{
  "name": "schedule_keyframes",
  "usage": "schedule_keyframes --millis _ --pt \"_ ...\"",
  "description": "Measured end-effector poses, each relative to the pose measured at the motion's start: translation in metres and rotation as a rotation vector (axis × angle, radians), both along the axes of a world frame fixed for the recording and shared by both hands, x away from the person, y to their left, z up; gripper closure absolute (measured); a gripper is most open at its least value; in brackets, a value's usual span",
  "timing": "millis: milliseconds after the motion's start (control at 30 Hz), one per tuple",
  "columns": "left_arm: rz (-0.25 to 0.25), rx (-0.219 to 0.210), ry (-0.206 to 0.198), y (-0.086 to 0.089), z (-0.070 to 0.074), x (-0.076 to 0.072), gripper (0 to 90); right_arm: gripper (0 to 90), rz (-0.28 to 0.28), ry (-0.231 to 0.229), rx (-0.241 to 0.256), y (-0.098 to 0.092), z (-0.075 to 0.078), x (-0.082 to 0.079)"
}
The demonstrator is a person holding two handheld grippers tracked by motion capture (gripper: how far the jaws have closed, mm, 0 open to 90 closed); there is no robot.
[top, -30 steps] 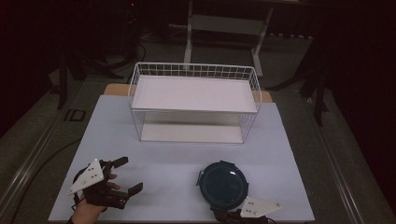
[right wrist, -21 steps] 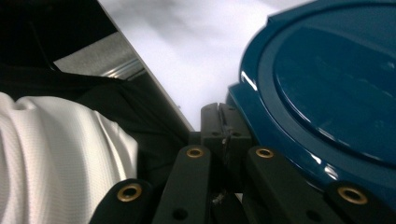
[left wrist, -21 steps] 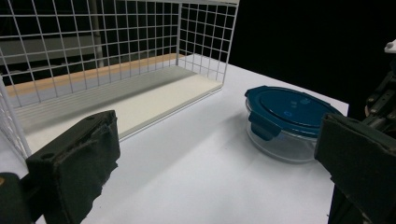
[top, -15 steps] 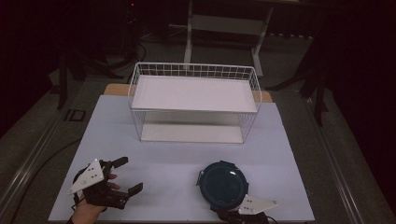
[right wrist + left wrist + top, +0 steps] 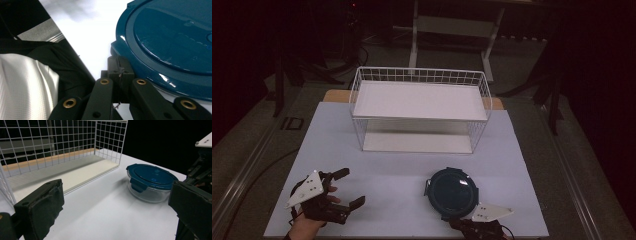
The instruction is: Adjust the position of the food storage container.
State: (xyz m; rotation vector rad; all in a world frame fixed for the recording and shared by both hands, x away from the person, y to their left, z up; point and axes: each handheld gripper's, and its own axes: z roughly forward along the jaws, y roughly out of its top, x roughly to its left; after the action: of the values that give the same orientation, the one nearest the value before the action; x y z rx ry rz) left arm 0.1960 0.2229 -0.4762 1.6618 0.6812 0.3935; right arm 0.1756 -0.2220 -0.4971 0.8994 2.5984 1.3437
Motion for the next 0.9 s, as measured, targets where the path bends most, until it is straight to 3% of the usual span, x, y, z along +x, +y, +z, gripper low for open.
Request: schedule_keyframes --millis 900 --pt "-0.002 0.000 0.002 -0.001 0.000 0.000 0.5 90.0 -0.089 -0.026 -0.004 -0.013 0.002 0.036"
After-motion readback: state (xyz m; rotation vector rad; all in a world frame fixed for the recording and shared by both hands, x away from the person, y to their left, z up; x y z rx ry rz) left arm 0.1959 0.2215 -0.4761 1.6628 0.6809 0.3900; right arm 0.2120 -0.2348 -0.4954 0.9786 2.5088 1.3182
